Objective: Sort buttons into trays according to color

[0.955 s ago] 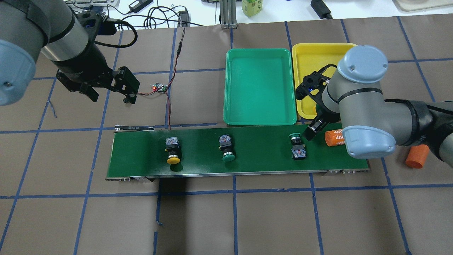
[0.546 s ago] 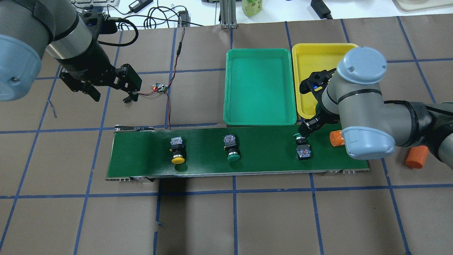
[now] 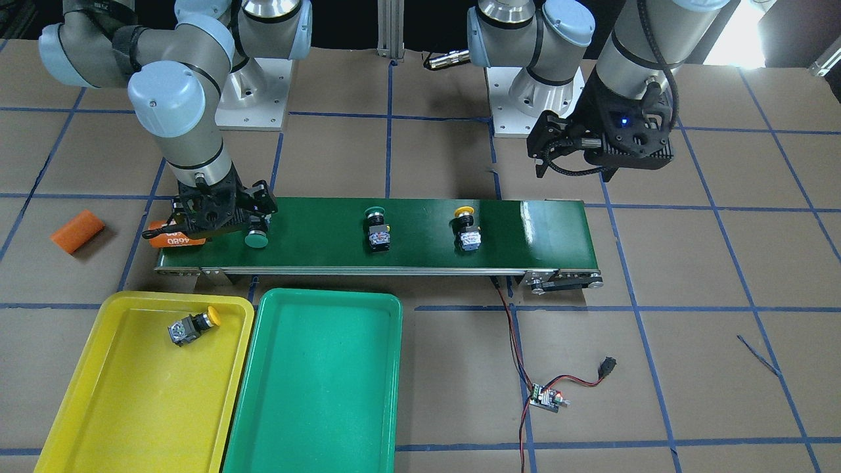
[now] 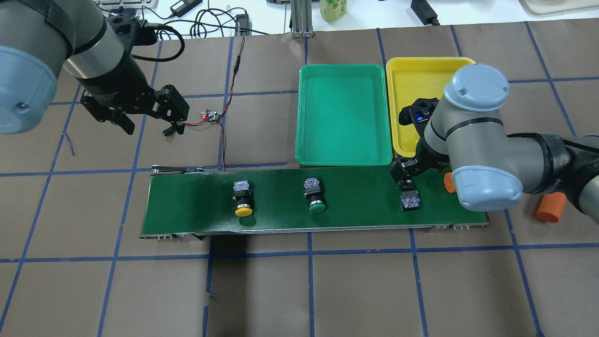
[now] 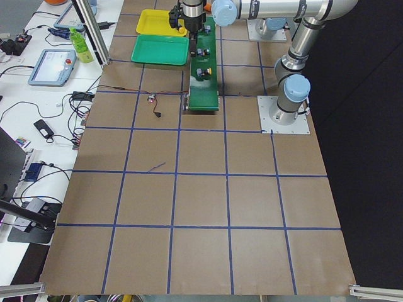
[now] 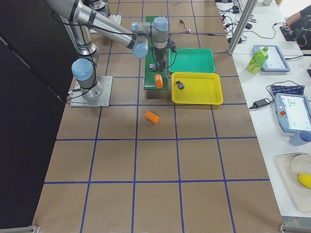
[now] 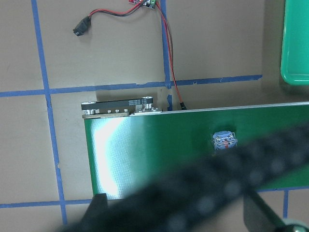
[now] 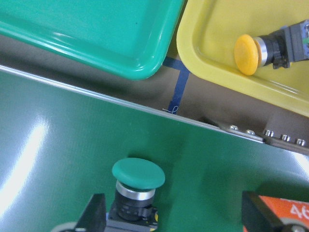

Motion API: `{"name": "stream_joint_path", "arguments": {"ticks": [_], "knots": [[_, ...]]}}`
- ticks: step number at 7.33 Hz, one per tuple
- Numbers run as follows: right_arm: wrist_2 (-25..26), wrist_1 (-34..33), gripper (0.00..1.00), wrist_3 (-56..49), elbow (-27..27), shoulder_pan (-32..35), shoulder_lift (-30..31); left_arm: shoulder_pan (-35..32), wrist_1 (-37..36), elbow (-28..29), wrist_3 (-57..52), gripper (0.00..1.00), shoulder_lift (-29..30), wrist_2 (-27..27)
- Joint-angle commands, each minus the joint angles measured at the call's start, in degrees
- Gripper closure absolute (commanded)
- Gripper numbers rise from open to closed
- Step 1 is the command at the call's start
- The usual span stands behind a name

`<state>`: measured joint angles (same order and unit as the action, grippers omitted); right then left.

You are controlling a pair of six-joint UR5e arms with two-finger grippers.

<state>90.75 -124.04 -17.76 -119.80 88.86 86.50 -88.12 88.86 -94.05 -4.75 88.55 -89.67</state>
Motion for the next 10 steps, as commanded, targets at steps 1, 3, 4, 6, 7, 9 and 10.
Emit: {"name": "stream_joint_path", "arguments": {"ticks": [1,3,4,6,7,9,10], "knots": [[0.0,-0.5,0.00,1.1,0.0,0.0,-0.2,-0.1,0.0,-0.3,0.1,0.00,0.0,0.1],[0.0,-0.1,0.06,5.8,0.0,0.0,-1.5,-0.1,-0.1,-0.4,0.0,0.00,-0.2,-0.1],[0.3,1.1,0.27,5.7,-0.3,-0.2,-2.5,-0.1,-0.1,-0.3,0.0,0.00,-0.4,-0.3],[0.7,1.5,0.59,5.8,-1.2,-0.4,-2.7,-0.1,-0.1,-0.1,-0.1,0.00,-0.1,-0.3],[0.7,1.2,0.90,5.8,-1.2,-0.4,-2.7,-0.1,0.0,-0.1,0.0,0.00,-0.1,-0.4],[-0.3,0.7,1.00,8.9,0.4,-0.4,-3.0,-0.1,-0.1,0.0,-0.1,0.00,-0.2,-0.4],[-0.4,0.9,1.00,13.1,3.7,-0.2,-3.3,0.0,0.0,0.4,-0.2,0.00,-0.2,-0.4]]}}
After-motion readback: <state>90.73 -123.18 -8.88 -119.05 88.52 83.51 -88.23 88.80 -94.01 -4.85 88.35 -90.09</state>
